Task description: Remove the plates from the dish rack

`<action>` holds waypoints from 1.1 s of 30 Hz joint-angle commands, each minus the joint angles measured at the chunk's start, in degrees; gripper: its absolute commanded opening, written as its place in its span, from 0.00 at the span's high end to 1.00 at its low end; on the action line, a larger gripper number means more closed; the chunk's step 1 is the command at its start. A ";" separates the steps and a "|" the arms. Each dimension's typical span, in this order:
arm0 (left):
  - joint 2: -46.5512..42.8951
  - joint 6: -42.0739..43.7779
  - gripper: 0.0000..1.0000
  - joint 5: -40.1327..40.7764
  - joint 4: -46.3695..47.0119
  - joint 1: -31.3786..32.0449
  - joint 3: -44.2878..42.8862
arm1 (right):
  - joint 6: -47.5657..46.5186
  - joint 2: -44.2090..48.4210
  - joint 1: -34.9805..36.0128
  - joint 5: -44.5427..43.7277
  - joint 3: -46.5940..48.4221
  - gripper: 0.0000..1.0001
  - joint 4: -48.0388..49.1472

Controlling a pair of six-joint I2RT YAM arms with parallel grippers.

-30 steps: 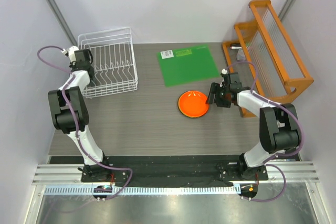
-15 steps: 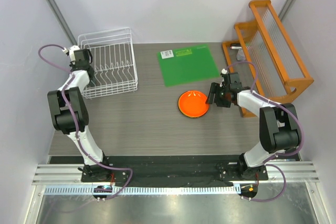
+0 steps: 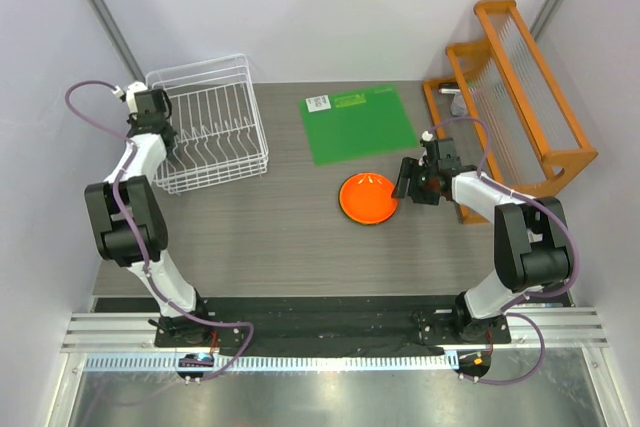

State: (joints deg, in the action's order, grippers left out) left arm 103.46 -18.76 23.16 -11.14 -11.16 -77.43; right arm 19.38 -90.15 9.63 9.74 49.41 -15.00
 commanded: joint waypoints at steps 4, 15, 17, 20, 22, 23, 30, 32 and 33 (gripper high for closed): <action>-7.57 -1.71 1.00 3.91 5.51 -0.88 -2.20 | -0.57 1.47 0.04 0.72 2.01 0.31 1.47; -13.81 -3.64 1.00 -3.02 0.41 -0.88 -5.45 | -0.65 5.76 0.13 -2.78 1.57 0.32 1.03; -14.42 -4.00 1.00 -4.17 0.06 -0.88 -5.28 | -0.74 7.09 0.13 -4.11 1.22 0.31 0.86; -15.74 -5.66 1.00 -8.03 -1.35 -0.88 -4.93 | -0.83 9.02 0.13 -4.90 1.22 0.31 0.42; -17.67 -6.98 1.00 -10.75 -1.26 -0.88 -3.35 | -0.66 10.42 0.13 -4.82 1.39 0.31 0.06; -18.29 -9.42 1.00 -13.72 -1.43 -0.71 -2.73 | -0.66 10.87 0.13 -4.38 1.48 0.31 -0.02; -22.33 -15.94 1.00 -31.40 0.23 5.44 3.15 | 1.71 14.65 0.39 5.80 2.80 0.31 1.46; -23.30 -17.18 1.00 -33.61 2.87 8.94 6.49 | 2.85 15.70 1.09 7.31 2.97 0.31 2.26; -23.39 -18.05 1.00 -34.83 3.48 10.18 7.54 | 3.30 16.05 1.18 9.05 3.06 0.31 2.96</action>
State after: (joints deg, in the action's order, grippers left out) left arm 83.09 -31.75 -0.51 -13.52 -6.50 -73.12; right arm 20.38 -77.45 9.82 11.99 49.69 -15.22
